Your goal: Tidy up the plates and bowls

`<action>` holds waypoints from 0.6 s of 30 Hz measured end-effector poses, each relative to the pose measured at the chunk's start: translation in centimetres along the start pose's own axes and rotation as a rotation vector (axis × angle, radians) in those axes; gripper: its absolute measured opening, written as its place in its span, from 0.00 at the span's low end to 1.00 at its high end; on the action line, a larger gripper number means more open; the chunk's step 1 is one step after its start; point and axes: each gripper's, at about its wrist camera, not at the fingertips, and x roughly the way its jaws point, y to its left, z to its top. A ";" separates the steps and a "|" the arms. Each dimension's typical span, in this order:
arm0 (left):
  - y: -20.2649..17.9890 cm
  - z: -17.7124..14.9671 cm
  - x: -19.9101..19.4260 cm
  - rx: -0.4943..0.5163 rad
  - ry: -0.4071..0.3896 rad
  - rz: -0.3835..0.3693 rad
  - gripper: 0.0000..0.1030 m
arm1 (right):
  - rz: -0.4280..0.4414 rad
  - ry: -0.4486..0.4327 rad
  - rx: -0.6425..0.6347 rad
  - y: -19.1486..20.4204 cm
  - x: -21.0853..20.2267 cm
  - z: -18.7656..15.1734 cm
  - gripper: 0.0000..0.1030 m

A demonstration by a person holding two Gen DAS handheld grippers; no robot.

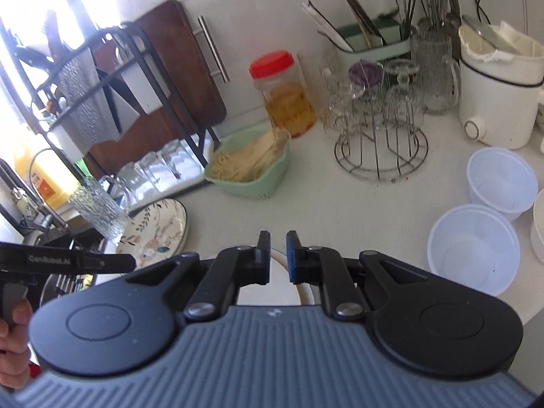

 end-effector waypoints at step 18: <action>-5.7 -2.4 -3.1 0.035 -0.108 0.053 0.28 | 0.046 -0.068 -0.055 -1.3 -5.5 -0.7 0.12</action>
